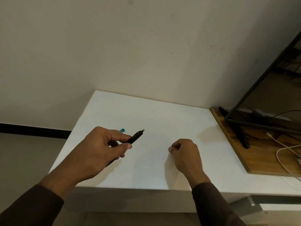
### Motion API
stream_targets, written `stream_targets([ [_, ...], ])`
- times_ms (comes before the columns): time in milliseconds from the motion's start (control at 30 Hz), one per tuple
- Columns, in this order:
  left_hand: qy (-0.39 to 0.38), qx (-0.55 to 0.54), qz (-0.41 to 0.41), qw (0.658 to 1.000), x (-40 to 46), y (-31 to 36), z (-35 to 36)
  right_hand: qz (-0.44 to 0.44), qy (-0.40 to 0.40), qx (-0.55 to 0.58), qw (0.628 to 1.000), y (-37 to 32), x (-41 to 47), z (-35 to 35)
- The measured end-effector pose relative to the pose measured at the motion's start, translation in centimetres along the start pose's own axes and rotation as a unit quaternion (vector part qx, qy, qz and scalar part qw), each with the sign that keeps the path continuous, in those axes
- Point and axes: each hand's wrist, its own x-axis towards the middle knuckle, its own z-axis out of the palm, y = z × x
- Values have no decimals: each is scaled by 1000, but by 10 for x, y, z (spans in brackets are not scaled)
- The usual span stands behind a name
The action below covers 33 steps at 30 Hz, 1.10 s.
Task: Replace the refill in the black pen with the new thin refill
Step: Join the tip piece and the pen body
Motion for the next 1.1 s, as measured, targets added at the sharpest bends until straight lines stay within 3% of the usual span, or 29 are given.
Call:
stream_targets([
  [133,0,2,-2,1000,0,-1,-1,-1,-18,17,1000,-5,-5,-6],
  [200,2,-1,-3,1000,0,0,-2,-14,-23,133,991,-13,-13,-14],
  [300,-5,-7,1,1000,-1,4,-1,-42,-50,374,925,-35,-27,-31],
  [400,-19,-5,21,1000,-3,9,3,-78,-65,488,867,-55,-41,-40],
  [500,-25,4,35,999,-5,13,5,-95,-67,505,855,-67,-51,-40],
  [1100,-23,-6,48,999,-5,15,3,-117,-98,475,867,-71,-57,-39],
])
